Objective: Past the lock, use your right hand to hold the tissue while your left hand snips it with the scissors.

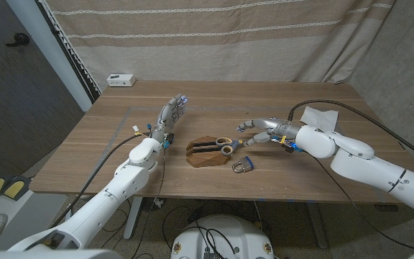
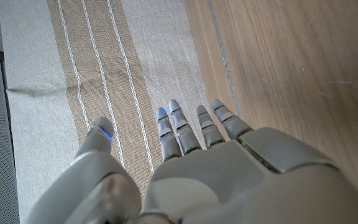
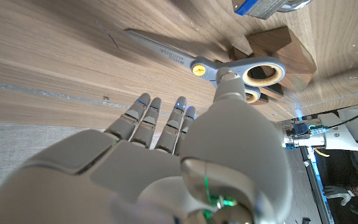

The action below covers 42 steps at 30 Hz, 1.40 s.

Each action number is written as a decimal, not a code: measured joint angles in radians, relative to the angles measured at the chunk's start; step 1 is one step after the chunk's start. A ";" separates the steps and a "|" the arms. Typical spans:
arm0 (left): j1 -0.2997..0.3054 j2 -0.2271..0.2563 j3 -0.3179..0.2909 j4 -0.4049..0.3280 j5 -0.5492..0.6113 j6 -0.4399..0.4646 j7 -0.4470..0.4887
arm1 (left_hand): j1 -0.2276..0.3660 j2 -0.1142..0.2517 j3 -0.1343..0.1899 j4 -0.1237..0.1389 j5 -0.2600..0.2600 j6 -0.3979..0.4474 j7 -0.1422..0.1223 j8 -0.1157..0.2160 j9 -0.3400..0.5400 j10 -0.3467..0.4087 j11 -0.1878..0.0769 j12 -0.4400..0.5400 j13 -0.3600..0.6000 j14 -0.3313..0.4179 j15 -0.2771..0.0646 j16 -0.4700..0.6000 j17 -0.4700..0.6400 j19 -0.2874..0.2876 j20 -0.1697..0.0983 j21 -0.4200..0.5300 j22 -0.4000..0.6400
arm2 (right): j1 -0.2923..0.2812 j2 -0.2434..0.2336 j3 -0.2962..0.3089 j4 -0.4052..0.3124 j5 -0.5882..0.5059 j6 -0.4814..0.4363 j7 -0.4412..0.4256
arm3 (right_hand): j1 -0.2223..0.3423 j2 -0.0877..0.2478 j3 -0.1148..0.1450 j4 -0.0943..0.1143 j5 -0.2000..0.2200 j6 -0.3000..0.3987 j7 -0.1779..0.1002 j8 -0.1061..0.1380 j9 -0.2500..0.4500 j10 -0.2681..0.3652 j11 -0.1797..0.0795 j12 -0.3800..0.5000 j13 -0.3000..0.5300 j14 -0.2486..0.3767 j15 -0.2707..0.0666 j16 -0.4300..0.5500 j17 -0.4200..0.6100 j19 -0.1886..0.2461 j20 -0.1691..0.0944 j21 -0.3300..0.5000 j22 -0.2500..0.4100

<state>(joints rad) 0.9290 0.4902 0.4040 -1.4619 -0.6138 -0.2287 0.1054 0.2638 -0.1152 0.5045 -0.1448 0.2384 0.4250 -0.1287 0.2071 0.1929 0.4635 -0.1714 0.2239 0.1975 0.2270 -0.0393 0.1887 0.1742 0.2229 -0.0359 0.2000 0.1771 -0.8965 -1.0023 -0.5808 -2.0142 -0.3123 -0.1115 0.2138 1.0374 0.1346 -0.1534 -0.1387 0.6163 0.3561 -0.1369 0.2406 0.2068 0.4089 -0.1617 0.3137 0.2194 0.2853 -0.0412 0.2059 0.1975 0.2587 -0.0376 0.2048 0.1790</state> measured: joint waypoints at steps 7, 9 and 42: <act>-0.005 0.004 0.002 0.000 0.001 0.000 -0.001 | 0.000 0.000 0.000 0.000 0.000 0.000 0.000 0.000 0.000 0.000 0.000 0.000 0.000 0.000 0.000 0.000 0.000 0.000 0.000 0.000 0.000 | 0.003 0.001 -0.002 0.001 -0.015 -0.002 0.013 | 0.008 0.008 -0.006 0.006 0.000 0.007 0.001 0.002 0.000 0.000 -0.003 0.000 -0.001 -0.004 0.004 0.000 0.000 -0.003 -0.003 -0.001 0.000; -0.006 0.004 0.003 0.000 0.003 0.001 -0.006 | 0.000 0.000 0.000 0.000 0.000 0.000 0.000 0.000 0.000 0.000 0.000 0.000 0.000 0.000 0.000 0.000 0.000 0.000 0.000 0.000 0.000 | 0.011 0.006 -0.009 0.005 -0.018 -0.003 0.016 | 0.008 0.008 -0.007 0.007 0.000 0.010 -0.003 0.002 0.000 0.000 -0.003 0.000 -0.001 -0.005 0.005 0.000 0.000 -0.003 -0.003 -0.001 0.000; -0.016 0.011 0.003 0.003 0.002 0.012 -0.017 | 0.000 0.000 0.000 0.000 0.000 0.000 0.000 0.000 0.000 0.000 0.000 -0.006 0.000 0.000 0.000 0.000 0.000 -0.004 -0.004 0.000 0.000 | 0.059 0.047 -0.051 0.043 -0.078 0.009 0.052 | 0.000 0.000 -0.018 0.018 0.000 0.055 0.003 0.015 0.000 0.004 0.015 -0.015 -0.010 -0.011 0.000 0.000 0.000 -0.003 -0.004 -0.001 0.000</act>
<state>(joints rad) 0.9127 0.5017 0.4071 -1.4587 -0.6116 -0.2168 0.0886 0.2638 -0.1151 0.5045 -0.1448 0.2384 0.4250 -0.1287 0.2071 0.1929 0.4634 -0.1713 0.2182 0.1975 0.2270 -0.0392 0.1887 0.1742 0.2193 -0.0395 0.2000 0.1771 -0.8372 -0.9551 -0.6320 -1.9707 -0.3898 -0.1022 0.2663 1.0370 0.1343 -0.1716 -0.1206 0.6164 0.4111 -0.1343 0.2555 0.2067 0.4128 -0.1464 0.2989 0.2090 0.2746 -0.0412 0.2059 0.1977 0.2555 -0.0411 0.2037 0.1790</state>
